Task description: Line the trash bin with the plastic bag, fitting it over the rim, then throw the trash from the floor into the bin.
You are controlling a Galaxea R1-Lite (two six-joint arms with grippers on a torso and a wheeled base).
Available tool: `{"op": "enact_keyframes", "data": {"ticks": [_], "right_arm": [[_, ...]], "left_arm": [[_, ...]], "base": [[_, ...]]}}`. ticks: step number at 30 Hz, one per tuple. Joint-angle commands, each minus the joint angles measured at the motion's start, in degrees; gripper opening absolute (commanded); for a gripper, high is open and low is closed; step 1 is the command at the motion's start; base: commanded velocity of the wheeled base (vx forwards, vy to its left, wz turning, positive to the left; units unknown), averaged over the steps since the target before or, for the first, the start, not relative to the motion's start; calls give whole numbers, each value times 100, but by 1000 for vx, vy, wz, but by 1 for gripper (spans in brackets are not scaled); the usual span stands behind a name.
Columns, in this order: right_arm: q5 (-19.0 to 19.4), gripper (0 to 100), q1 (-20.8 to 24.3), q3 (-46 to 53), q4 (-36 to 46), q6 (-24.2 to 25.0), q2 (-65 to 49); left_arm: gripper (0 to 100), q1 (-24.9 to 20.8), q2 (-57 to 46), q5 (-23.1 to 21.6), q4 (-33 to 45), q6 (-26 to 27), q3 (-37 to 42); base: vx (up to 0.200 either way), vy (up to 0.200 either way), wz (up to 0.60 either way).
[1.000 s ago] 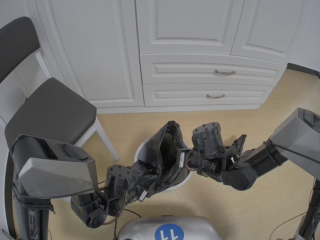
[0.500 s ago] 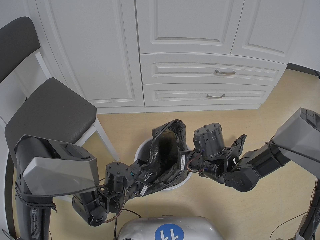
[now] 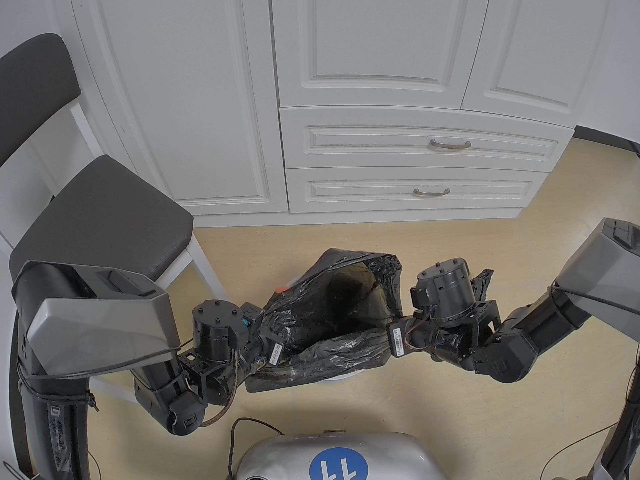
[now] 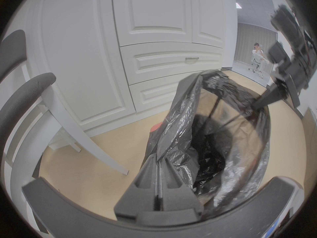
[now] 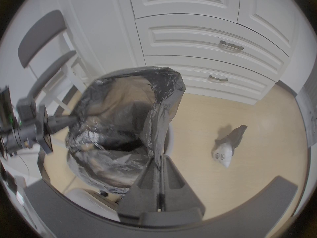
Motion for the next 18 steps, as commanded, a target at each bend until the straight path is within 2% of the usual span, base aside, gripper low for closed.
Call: {"op": "enact_keyframes", "data": {"ticks": [1,6,7,11,12,18], "right_arm": [[43,0,-324,322,-11,-322,-111],[61,0,-526,638,-11,-814,-296],[87,0,-588,823,-11,-1087,-401],[254,0,-596,1121,-11,-1456,-559],[342,0,-588,1315,-11,-1737,-674],[351,0,-544,1517,-2,-1948,-770]], "left_arm": [[0,156,-126,3,25,-93,-132],[0,191,-399,3,236,-101,-88],[0,209,-592,-5,421,-84,17],[0,174,-864,-23,702,-57,211],[0,130,-1058,-58,966,-66,246],[0,104,-1286,-58,1229,-57,343]], "base": [[0,0,0],[0,0,0],[0,0,0],[0,0,0],[0,0,0],[0,0,0]]}}
